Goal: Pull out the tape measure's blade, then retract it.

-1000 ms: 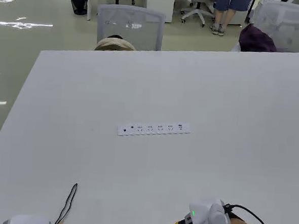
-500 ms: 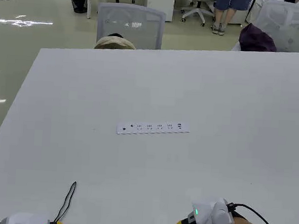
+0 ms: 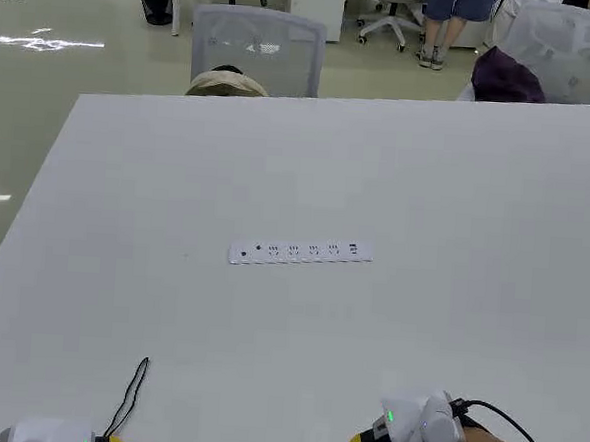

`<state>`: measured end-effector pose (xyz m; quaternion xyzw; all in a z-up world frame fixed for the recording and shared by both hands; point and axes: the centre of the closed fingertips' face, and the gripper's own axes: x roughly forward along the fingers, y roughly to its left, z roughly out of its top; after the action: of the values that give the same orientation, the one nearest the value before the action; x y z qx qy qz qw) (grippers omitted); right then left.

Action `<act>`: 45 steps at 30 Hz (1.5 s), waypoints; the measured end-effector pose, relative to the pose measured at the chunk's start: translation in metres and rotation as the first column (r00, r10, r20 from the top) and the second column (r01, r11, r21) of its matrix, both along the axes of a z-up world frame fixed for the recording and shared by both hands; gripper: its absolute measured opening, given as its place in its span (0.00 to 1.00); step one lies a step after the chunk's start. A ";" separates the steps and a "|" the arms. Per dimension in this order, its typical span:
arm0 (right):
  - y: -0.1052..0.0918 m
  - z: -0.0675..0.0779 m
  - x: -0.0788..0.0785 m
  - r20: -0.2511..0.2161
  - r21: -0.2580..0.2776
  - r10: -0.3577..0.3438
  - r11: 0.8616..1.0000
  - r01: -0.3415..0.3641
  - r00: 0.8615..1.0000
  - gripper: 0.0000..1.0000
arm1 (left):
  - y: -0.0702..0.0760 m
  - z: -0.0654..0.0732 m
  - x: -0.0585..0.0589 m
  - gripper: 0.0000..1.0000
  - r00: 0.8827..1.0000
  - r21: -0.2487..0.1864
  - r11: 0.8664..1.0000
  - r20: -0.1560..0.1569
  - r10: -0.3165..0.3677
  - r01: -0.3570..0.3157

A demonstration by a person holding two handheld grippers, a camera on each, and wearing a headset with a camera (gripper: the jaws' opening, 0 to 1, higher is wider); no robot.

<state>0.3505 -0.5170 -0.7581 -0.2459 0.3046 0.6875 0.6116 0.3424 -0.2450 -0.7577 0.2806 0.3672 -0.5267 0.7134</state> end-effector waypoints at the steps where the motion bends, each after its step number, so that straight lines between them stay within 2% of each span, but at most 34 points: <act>1: -0.001 0.000 0.000 0.000 -0.001 -0.001 1.000 0.001 1.000 0.09 | 0.000 0.000 0.000 0.28 1.000 0.001 1.000 0.000 -0.001 0.001; 18: -0.007 -0.004 0.003 0.011 -0.027 0.000 1.000 0.000 1.000 0.09 | -0.002 0.000 0.000 0.29 1.000 -0.002 1.000 -0.002 0.004 -0.004; 21: -0.006 -0.007 0.003 0.019 -0.035 0.003 0.999 -0.003 1.000 0.10 | -0.002 -0.001 0.000 0.29 1.000 -0.004 1.000 -0.001 0.004 -0.004; 23: -0.006 -0.009 0.004 0.042 -0.050 0.008 0.999 -0.005 0.999 0.10 | -0.003 -0.001 0.001 0.29 1.000 -0.004 1.000 -0.002 0.008 -0.008; 27: -0.005 -0.014 0.000 0.044 -0.080 0.026 0.997 -0.023 0.999 0.10 | -0.006 -0.001 0.001 0.29 1.000 -0.004 1.000 0.001 -0.003 0.003; 28: -0.005 -0.015 0.001 0.059 -0.084 0.031 0.996 -0.026 0.998 0.11 | -0.006 -0.001 0.001 0.29 1.000 -0.003 1.000 0.002 -0.004 0.004; 38: -0.006 -0.016 0.000 0.062 -0.092 0.018 0.996 -0.013 0.998 0.11 | -0.005 -0.001 0.000 0.29 1.000 -0.003 1.000 0.003 -0.002 0.002; 45: -0.006 -0.017 0.000 0.085 -0.105 0.030 0.994 -0.021 0.996 0.13 | -0.006 0.000 0.001 0.29 1.000 0.009 1.000 0.006 -0.009 0.009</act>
<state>0.3509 -0.5227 -0.7748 -0.3111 0.3100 0.6672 0.6017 0.3432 -0.2508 -0.7581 0.2871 0.3664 -0.5274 0.7108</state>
